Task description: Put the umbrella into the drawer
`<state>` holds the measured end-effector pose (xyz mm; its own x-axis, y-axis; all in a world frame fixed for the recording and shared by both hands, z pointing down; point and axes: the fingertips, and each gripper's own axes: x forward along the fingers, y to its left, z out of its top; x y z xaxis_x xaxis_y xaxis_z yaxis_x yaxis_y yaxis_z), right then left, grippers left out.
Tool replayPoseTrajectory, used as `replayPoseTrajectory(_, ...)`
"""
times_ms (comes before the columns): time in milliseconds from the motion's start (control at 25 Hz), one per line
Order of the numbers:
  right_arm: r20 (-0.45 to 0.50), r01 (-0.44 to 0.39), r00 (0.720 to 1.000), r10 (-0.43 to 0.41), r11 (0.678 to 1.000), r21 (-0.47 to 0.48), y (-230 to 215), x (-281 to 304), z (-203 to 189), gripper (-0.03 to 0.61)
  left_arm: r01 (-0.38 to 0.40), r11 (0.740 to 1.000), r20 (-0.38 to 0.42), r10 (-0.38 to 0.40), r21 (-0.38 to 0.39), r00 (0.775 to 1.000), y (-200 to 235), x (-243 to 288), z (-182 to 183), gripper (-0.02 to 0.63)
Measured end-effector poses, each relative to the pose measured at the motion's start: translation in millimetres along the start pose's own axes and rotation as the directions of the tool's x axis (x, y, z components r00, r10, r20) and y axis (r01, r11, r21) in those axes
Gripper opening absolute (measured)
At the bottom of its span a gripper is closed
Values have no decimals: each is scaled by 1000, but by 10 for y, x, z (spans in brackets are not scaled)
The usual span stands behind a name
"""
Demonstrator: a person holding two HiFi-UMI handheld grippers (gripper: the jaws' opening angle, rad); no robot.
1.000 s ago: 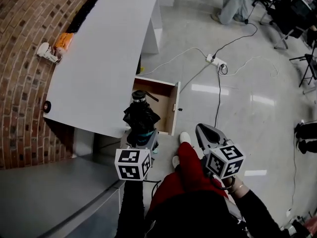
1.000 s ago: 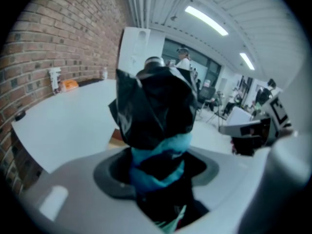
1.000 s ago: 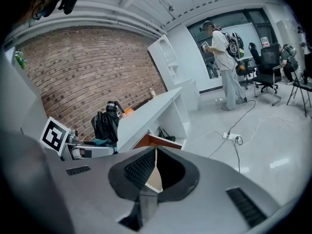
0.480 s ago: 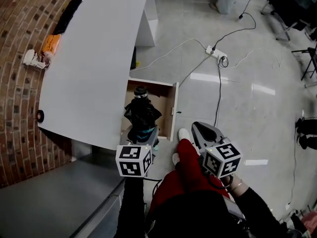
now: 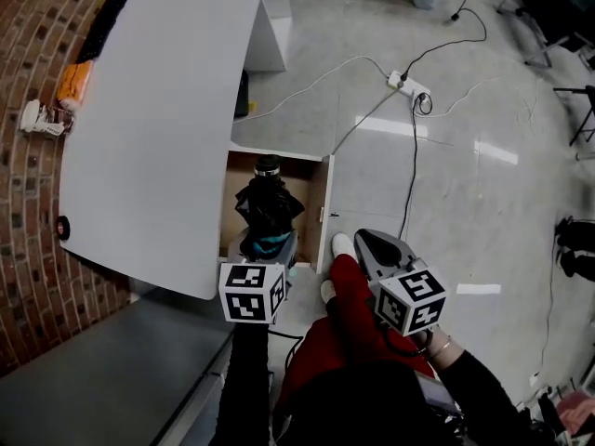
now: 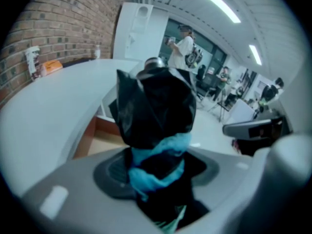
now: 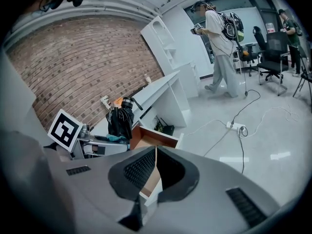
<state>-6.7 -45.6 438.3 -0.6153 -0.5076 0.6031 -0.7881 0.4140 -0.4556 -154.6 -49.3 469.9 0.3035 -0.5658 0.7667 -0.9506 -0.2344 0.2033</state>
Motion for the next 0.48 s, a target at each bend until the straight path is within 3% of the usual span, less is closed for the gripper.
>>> replayPoseTrajectory(480, -47, 8, 999, -8, 1000, 9, -224, 346, -42, 11, 19, 999, -115, -15, 33, 993, 132, 550, -197, 262)
